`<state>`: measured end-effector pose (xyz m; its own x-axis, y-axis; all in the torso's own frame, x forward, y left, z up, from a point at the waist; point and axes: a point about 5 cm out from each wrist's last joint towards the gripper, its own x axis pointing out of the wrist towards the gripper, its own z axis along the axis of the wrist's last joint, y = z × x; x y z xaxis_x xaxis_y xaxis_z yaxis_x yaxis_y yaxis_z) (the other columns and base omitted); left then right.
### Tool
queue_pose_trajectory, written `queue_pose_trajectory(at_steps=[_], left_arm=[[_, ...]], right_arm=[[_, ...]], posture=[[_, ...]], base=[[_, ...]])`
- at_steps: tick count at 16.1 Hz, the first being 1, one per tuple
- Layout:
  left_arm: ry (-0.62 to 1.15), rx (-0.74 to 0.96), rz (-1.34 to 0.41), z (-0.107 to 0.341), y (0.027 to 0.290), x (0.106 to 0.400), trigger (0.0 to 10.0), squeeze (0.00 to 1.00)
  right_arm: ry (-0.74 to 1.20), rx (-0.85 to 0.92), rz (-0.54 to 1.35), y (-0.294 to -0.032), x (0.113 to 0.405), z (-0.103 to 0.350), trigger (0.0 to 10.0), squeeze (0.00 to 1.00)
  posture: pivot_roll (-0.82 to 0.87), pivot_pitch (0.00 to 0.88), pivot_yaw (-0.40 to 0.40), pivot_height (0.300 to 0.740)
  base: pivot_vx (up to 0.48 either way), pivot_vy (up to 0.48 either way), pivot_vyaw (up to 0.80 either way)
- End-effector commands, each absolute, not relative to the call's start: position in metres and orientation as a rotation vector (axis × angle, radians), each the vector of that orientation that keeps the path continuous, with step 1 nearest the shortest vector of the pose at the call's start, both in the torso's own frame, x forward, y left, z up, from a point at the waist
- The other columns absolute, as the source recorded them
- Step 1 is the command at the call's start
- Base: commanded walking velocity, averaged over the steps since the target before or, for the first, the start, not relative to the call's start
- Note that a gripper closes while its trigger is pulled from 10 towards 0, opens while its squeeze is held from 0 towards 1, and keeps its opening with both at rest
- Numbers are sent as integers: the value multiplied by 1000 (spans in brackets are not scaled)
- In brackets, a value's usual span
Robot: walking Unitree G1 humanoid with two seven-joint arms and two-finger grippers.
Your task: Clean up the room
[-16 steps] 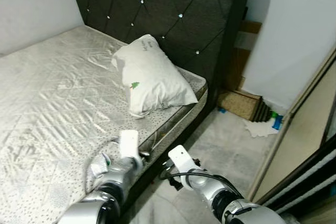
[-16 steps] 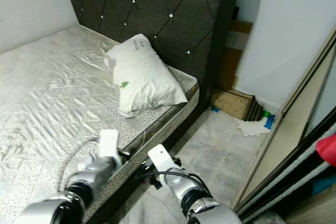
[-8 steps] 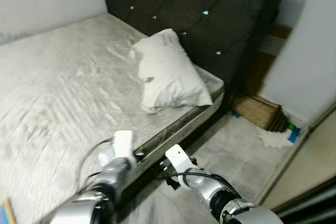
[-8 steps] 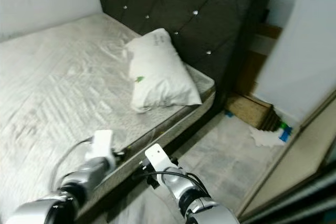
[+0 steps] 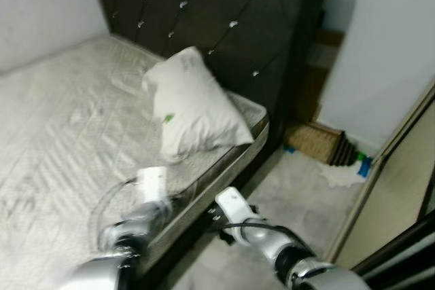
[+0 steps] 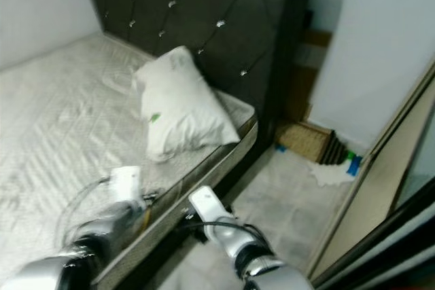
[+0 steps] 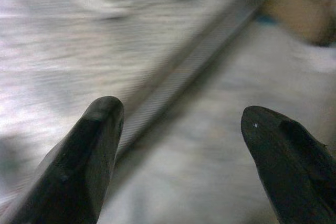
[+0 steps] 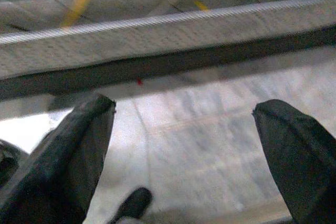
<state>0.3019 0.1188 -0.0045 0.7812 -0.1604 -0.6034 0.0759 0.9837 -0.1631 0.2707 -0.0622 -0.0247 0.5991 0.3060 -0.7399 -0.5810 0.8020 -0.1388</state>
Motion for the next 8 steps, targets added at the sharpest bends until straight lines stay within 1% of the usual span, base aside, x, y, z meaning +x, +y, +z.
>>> queue_pose_trajectory(at_steps=[1, 3, 6, 8], left_arm=[[670, -121, -110, -6, 129, 301, 10000, 0], [669, -117, -111, -6, 129, 301, 10000, 0], [670, -103, -95, -6, 130, 301, 10000, 0], [671, -96, -87, -6, 131, 301, 10000, 0]], right_arm=[[740, -385, 549, -51, 274, -19, 10000, 0], [741, -377, 545, -51, 274, -19, 10000, 0], [737, -371, 548, -51, 275, -18, 10000, 0], [715, -413, 582, -48, 275, -17, 10000, 0]], posture=[[-83, 0, -26, 740], [-83, 0, -26, 740], [-82, 0, -24, 740], [-81, 0, -24, 740]], base=[[292, 0, 0], [291, 0, 0], [0, 0, 0], [0, 0, 800]])
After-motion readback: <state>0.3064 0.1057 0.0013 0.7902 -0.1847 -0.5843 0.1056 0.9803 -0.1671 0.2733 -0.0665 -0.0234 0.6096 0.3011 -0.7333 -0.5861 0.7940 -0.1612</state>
